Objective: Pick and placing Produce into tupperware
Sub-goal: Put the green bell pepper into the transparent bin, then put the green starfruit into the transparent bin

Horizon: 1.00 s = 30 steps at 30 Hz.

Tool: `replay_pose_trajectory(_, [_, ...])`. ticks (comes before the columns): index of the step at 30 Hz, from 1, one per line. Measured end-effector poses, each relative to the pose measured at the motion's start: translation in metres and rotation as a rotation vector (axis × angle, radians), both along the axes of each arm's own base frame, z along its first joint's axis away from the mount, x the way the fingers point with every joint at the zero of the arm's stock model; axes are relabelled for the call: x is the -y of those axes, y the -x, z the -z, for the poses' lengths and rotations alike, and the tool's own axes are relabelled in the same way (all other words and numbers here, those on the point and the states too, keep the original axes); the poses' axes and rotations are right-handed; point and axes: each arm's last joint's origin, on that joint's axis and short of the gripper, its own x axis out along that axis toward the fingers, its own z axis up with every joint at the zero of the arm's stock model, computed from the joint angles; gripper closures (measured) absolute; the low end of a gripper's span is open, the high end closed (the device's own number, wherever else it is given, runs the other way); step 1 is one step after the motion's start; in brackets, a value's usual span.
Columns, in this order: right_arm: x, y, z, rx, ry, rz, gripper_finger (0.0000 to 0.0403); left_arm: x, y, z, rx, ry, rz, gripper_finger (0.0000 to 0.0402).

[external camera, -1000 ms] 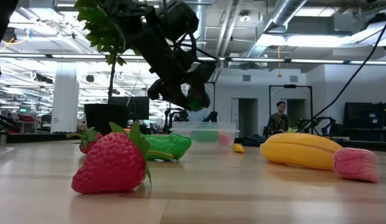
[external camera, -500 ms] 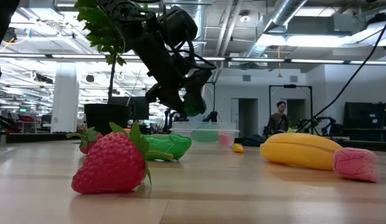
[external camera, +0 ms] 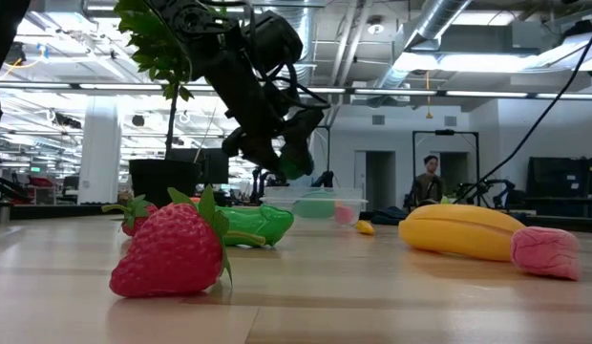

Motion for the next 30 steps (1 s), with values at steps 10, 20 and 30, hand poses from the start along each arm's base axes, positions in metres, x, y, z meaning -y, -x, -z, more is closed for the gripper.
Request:
replay_pose_trajectory(10, [0.000,0.000,0.000,-0.002,-0.001,-0.002,0.0152,-0.003,0.000,0.000,0.000,0.001,0.015,0.0107])
replay_pose_trajectory(20, [-0.001,0.001,0.017,-0.195,-0.052,-0.035,0.0152,0.005,-0.003,-0.006,0.042,0.134,0.249,0.0106])
replay_pose_trajectory(30, [-0.008,-0.005,0.026,-0.287,-0.033,-0.003,0.0152,0.019,0.008,-0.026,0.042,0.264,0.435,0.0106])
